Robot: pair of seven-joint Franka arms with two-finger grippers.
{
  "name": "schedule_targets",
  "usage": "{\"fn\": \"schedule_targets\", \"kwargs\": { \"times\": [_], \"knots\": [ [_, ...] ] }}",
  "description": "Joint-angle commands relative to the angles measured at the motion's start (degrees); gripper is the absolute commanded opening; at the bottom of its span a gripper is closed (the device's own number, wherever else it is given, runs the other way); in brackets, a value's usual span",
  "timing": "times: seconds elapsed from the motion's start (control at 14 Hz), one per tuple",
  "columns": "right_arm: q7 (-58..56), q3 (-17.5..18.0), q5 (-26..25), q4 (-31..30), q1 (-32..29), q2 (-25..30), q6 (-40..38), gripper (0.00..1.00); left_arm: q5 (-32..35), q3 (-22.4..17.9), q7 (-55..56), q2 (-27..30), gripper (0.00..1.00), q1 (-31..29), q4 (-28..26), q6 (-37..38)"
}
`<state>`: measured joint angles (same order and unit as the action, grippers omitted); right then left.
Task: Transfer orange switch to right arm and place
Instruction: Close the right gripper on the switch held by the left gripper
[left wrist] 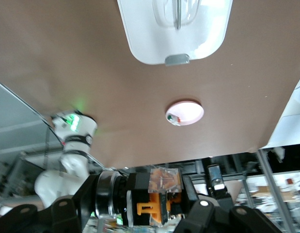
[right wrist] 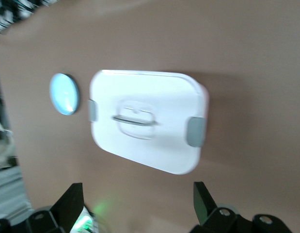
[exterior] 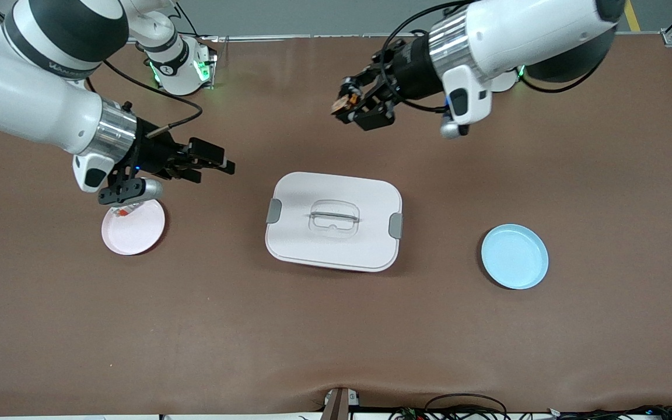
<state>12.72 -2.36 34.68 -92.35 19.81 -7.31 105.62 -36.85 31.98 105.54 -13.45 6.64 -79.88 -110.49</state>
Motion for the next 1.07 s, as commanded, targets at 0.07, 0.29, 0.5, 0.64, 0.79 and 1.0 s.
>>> {"fn": "schedule_targets", "kwargs": {
  "times": [0.07, 0.29, 0.5, 0.64, 0.79, 1.0],
  "knots": [
    [-0.1, -0.6, 10.0, -2.5, 2.3, 2.6, 2.1, 1.00, 3.0, 0.0, 5.6, -4.3, 0.00, 4.9, 1.2, -6.3],
    [0.3, -0.6, 12.8, -2.1, 2.8, 3.4, 1.5, 1.00, 4.2, -0.1, 7.1, -6.0, 0.00, 6.4, 1.3, -8.4],
    [2.6, -0.6, 12.9, -2.2, 4.0, 4.4, -0.2, 1.00, 4.3, -0.1, 7.1, -5.9, 0.00, 6.4, 1.3, -8.4],
    [8.4, -0.6, 12.9, -2.2, 5.2, 4.4, 0.2, 1.00, 4.2, -0.1, 7.1, -5.7, 0.00, 6.4, 1.4, -8.4],
    [10.9, -0.6, 12.9, -2.1, 6.5, 4.4, 0.3, 1.00, 4.2, -0.1, 7.1, -5.7, 0.00, 6.4, 1.3, -8.4],
    [15.2, -0.6, 12.9, -2.0, 8.3, 4.9, 0.6, 1.00, 4.3, -0.1, 7.1, -5.6, 0.00, 6.4, 1.3, -8.4]
  ]
}}
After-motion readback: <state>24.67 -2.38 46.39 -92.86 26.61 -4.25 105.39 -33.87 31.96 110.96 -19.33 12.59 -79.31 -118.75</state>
